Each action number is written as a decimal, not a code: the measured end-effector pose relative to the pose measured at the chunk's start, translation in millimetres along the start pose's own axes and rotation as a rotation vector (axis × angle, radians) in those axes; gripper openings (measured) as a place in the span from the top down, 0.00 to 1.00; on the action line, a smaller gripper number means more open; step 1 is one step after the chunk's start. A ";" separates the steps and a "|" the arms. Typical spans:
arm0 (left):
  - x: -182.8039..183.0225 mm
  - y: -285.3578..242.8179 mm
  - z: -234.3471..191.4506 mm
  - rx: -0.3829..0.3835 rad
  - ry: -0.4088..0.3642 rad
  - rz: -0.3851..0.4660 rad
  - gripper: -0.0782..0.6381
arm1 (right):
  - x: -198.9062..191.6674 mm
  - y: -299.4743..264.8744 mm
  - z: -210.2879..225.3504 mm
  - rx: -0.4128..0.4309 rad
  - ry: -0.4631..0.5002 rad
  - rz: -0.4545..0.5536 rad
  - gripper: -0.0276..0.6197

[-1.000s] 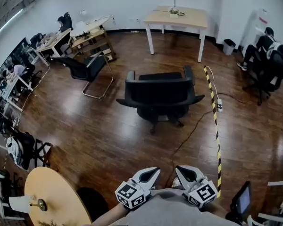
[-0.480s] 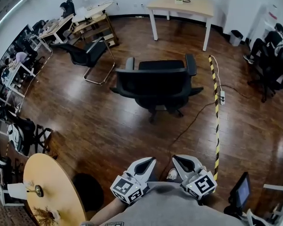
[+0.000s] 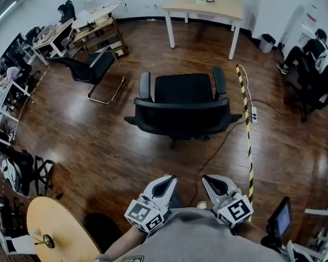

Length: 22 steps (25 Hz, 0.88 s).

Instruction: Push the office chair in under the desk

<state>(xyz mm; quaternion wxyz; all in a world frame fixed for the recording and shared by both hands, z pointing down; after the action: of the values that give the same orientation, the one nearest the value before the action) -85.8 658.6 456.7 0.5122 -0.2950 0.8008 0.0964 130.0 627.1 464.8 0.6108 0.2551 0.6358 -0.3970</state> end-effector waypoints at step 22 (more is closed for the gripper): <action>103.2 -43.1 -130.9 -0.188 -0.040 -0.055 0.88 | 54.5 -99.2 13.4 -0.302 0.020 -0.015 0.95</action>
<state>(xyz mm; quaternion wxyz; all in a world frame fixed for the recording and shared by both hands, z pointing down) -192.2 525.5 432.3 0.5006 -0.3618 0.7694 0.1628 50.7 552.4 431.5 0.6327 0.1597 0.6963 -0.2989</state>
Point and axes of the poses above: the fingertips, and each gripper's own axes: y backward along the fingers, z to its right, x out of its top, the point moved 9 cm from there along y, backward along the fingers, and after that the axes turned 6 degrees about y, right-handed, at the moved point
